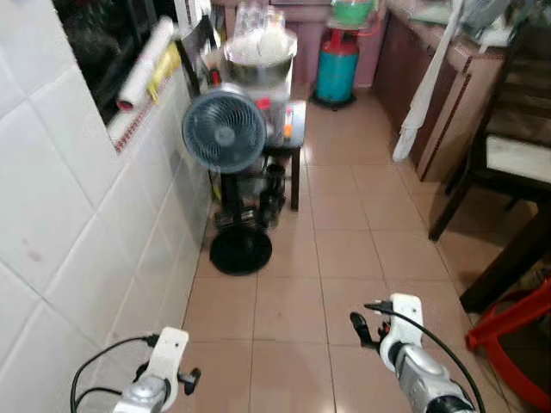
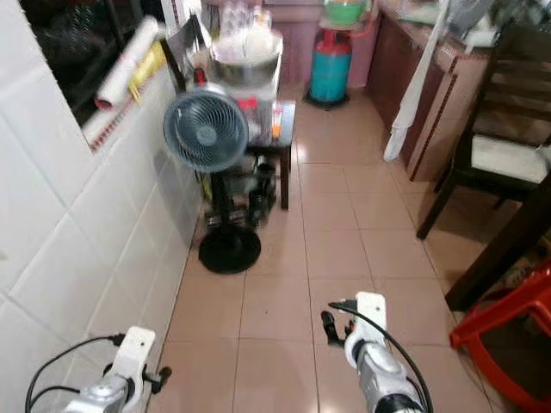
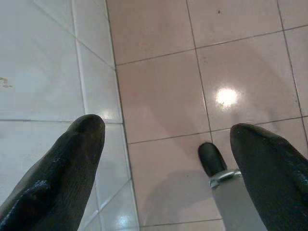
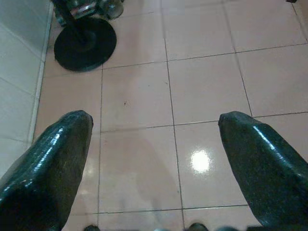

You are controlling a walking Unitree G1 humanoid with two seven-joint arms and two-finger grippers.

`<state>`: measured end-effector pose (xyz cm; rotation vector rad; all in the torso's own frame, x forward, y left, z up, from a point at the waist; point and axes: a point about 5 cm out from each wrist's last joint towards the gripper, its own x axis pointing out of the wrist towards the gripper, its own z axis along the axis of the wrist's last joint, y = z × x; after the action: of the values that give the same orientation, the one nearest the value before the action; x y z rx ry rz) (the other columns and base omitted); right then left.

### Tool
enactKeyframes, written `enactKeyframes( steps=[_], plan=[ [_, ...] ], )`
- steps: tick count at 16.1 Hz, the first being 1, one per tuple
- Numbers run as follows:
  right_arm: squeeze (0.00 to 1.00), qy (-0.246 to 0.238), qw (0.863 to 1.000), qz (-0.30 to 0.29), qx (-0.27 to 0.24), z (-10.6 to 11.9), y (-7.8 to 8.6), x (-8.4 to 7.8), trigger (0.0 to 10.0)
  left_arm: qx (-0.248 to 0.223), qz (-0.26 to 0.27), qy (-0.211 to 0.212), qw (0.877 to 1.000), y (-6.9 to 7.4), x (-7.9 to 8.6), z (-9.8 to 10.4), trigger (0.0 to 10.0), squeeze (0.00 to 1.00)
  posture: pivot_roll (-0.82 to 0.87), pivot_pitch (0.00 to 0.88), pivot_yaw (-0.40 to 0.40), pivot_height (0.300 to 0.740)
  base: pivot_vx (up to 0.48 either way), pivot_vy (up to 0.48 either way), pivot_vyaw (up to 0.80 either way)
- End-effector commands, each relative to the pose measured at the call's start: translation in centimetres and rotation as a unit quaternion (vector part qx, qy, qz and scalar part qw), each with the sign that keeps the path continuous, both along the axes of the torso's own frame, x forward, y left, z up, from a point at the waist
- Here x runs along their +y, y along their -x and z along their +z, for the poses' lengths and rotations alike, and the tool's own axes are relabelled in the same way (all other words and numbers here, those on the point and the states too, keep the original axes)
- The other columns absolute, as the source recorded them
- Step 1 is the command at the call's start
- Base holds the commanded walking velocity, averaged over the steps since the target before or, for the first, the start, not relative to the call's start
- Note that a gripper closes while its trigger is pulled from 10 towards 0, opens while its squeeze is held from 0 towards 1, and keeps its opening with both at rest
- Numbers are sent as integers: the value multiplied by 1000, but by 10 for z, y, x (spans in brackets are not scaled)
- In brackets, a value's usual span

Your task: Setting the table

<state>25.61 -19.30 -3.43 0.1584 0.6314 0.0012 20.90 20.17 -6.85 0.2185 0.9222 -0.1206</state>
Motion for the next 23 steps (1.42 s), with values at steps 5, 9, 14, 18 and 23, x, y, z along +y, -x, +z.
enactKeyframes(
  steps=[5,9,14,18,23],
  plan=[
    [0,22,999,12,24,-10,14,-4,10000,-10,17,0,1000,-3,2,2,10000,0,-49,0,44,740,0,0,0],
    [0,15,998,5,53,-18,23,-3,10000,-15,69,30,997,-9,-3,4,10000,0,-53,0,36,740,227,0,116],
    [0,16,998,15,59,-20,27,-1,10000,-15,68,31,997,-10,-4,5,10000,0,-62,0,37,740,356,0,0],
    [0,14,998,15,61,-21,28,0,10000,-15,66,30,997,-11,-3,5,10000,0,-67,0,39,740,416,0,0],
    [0,15,998,18,61,-21,27,1,10000,-19,66,32,997,-13,-5,6,10000,0,-68,0,40,740,426,0,0]
  ],
)
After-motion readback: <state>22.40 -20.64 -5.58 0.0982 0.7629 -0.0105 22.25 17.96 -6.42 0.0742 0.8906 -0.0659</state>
